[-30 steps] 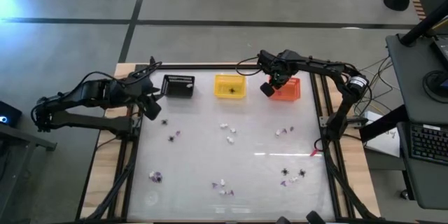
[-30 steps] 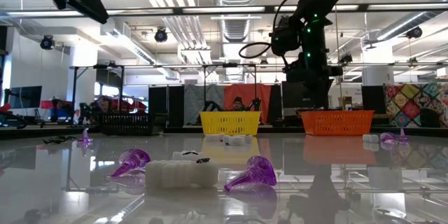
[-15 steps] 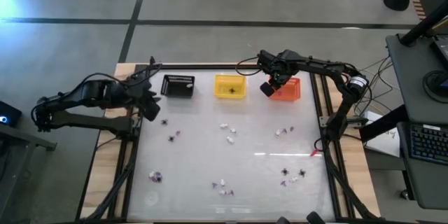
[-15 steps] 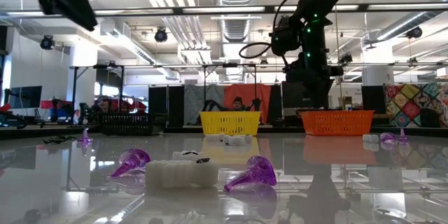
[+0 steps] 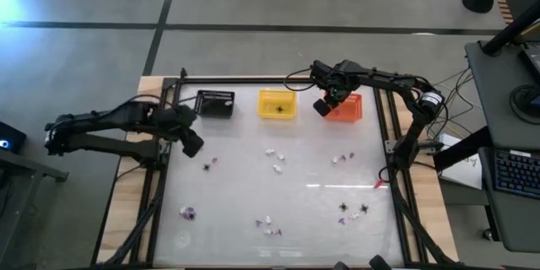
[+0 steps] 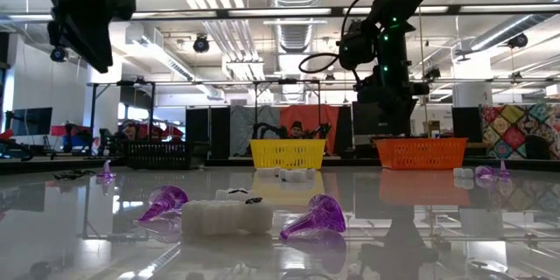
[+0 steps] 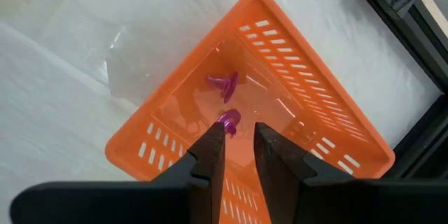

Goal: Sort Halloween decoration
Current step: Put the purple witch hat toy into the orange basket

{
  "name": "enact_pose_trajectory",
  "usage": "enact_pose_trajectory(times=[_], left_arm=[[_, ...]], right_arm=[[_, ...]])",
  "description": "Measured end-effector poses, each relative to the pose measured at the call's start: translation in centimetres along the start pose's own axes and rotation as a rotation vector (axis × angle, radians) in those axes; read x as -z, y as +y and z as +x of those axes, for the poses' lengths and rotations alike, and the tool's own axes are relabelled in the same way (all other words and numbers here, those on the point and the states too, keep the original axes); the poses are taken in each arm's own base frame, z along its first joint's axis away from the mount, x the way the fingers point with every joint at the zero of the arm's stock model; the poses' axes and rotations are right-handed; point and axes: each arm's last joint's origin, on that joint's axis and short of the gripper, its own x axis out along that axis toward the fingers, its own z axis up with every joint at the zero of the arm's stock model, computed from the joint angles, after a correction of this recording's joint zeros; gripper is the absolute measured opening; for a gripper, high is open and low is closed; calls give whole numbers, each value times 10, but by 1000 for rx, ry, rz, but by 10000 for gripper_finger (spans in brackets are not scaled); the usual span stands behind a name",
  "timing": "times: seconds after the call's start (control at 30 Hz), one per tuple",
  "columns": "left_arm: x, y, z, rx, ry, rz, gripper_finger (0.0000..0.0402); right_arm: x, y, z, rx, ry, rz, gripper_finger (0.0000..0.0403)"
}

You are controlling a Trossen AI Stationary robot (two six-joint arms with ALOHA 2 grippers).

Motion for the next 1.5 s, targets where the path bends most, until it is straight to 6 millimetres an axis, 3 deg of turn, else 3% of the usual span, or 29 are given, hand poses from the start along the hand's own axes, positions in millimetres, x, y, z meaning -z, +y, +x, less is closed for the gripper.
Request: enact_pose_trajectory(times=[0.2,0.4,0.6,0.93,1.5], left_arm=[[-1,-4,19,-16,20,-34,113],[-2,-8,24,-6,62,-17,113],[10,-23,24,79,142,64,113],[60,-60,24,164,248,182,113],[144,-100,18,228,383,415,113]], right_arm=[[0,0,0,0,0,0,70],[0,0,0,0,1,-1,70],[4,0,0,10,40,22,70],[19,-2,-15,28,93,124,70],[63,13,-91,-123,-143,257,70]])
